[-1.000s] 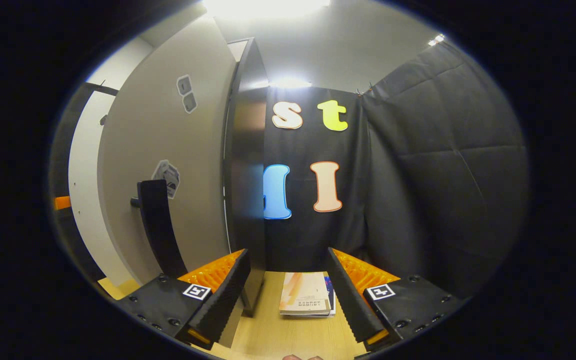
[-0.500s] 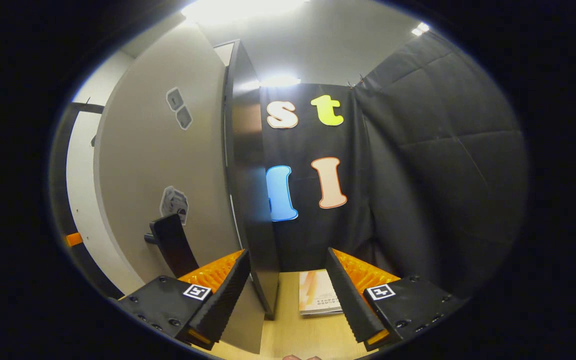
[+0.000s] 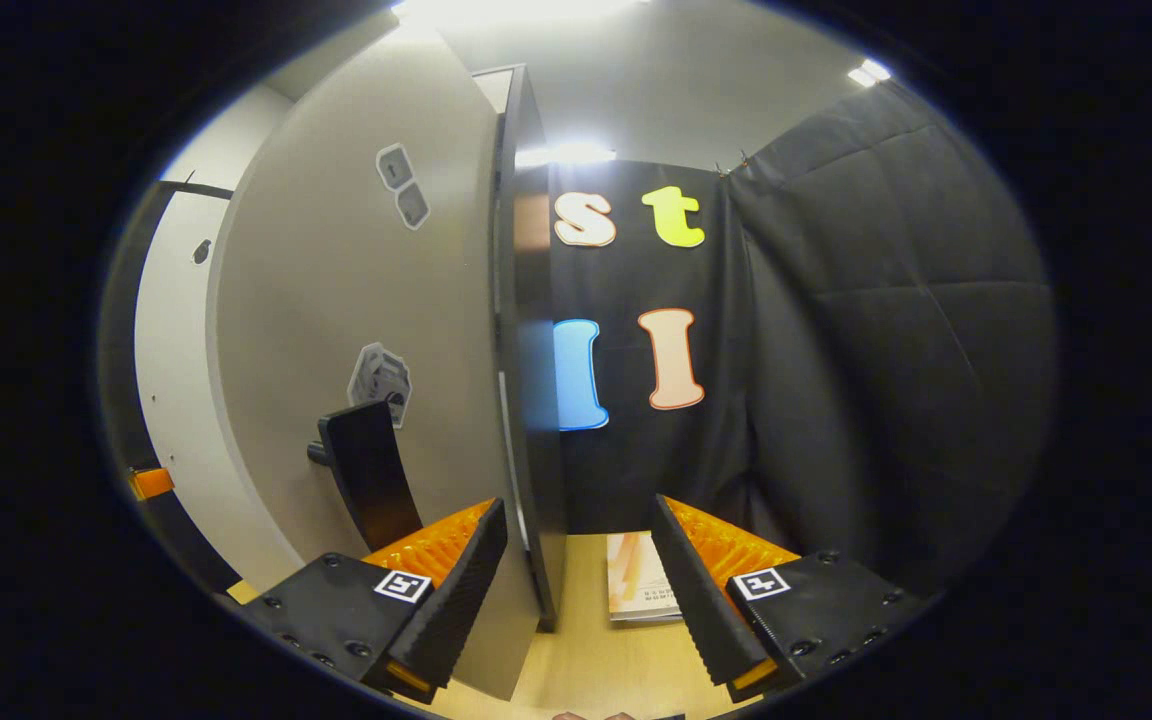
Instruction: Grasp the bottle in the cabinet with the left hand and place it on the coaster, then close the right door with the right hand and the left door with the left hand.
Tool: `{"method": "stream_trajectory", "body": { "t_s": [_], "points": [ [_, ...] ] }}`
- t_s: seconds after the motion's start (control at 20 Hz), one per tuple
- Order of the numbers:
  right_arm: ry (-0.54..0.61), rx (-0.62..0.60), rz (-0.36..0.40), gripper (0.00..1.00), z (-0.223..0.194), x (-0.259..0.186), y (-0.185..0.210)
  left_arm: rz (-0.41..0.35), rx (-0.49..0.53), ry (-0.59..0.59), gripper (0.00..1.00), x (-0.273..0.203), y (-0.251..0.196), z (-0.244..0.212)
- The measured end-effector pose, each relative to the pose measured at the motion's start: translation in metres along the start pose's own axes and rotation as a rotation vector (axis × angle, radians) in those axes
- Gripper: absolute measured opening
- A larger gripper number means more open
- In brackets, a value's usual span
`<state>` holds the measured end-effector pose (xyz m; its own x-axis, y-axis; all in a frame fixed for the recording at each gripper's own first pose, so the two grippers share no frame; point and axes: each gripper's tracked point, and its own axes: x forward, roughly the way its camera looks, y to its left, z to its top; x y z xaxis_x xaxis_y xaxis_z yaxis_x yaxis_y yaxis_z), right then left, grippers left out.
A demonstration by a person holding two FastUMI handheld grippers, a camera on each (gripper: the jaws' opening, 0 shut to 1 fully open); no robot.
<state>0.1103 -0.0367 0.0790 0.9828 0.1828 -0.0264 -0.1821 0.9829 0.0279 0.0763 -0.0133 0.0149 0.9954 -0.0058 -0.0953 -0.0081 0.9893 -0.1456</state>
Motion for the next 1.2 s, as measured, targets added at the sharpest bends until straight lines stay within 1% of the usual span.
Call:
{"method": "stream_trajectory", "body": {
  "t_s": [0.05, 0.1, 0.15, 0.25, 0.35, 0.4, 0.45, 0.5, 0.55, 0.6, 0.65, 0.7, 0.75, 0.85, 0.9, 0.95, 1.0, 1.2],
  "points": [
    [0.001, 0.005, 0.019, 0.94, -0.001, 0.002, 0.012, -0.012, -0.018, 0.002, 0.95, 0.003, -0.002, -0.002],
    [-0.002, 0.011, 0.038, 0.9, -0.001, 0.003, 0.024, -0.021, -0.028, 0.003, 0.95, 0.003, -0.003, -0.001],
    [-0.005, 0.014, 0.05, 0.94, 0.0, 0.006, 0.034, -0.025, -0.028, 0.003, 0.95, 0.004, -0.002, -0.002],
    [-0.007, 0.015, 0.075, 0.94, 0.0, 0.01, 0.053, -0.017, -0.008, 0.004, 0.95, 0.003, 0.001, -0.002],
    [-0.005, -0.011, 0.111, 0.94, -0.003, 0.019, 0.074, -0.009, 0.022, 0.012, 0.94, 0.001, 0.004, -0.001],
    [0.013, -0.041, 0.128, 0.89, -0.01, 0.024, 0.085, -0.004, 0.033, 0.017, 0.95, 0.0, 0.004, -0.001],
    [0.032, -0.06, 0.136, 0.94, -0.016, 0.028, 0.094, -0.002, 0.039, 0.014, 0.95, -0.001, 0.005, 0.002],
    [0.04, -0.057, 0.144, 0.9, -0.022, 0.031, 0.104, 0.0, 0.036, 0.013, 0.96, -0.002, 0.005, 0.005],
    [0.044, -0.035, 0.16, 0.9, -0.024, 0.035, 0.116, 0.0, 0.028, 0.01, 0.96, -0.003, 0.005, 0.005],
    [0.05, -0.017, 0.183, 0.94, -0.026, 0.039, 0.129, 0.002, 0.02, 0.005, 0.95, -0.004, 0.007, 0.006],
    [0.049, -0.005, 0.197, 0.94, -0.025, 0.041, 0.138, 0.011, 0.015, 0.004, 0.95, -0.006, 0.01, 0.01],
    [0.038, -0.002, 0.205, 0.92, -0.021, 0.043, 0.143, 0.026, 0.011, 0.003, 0.95, -0.009, 0.015, 0.016],
    [0.021, -0.006, 0.208, 0.92, -0.016, 0.044, 0.146, 0.048, 0.012, -0.003, 0.95, -0.012, 0.019, 0.021],
    [0.002, -0.03, 0.2, 0.91, -0.012, 0.048, 0.146, 0.089, 0.007, -0.019, 0.95, -0.01, 0.042, 0.026],
    [-0.001, -0.038, 0.194, 0.95, -0.012, 0.049, 0.146, 0.107, 0.0, -0.022, 0.95, -0.014, 0.056, 0.026],
    [-0.003, -0.038, 0.191, 0.91, -0.012, 0.051, 0.147, 0.125, -0.005, -0.027, 0.95, -0.016, 0.068, 0.028],
    [-0.001, -0.034, 0.188, 0.94, -0.014, 0.053, 0.148, 0.14, -0.008, -0.032, 0.95, -0.018, 0.076, 0.03],
    [0.017, 0.0, 0.17, 0.94, -0.016, 0.058, 0.152, 0.192, -0.002, -0.059, 0.95, -0.025, 0.114, 0.044]
  ]
}}
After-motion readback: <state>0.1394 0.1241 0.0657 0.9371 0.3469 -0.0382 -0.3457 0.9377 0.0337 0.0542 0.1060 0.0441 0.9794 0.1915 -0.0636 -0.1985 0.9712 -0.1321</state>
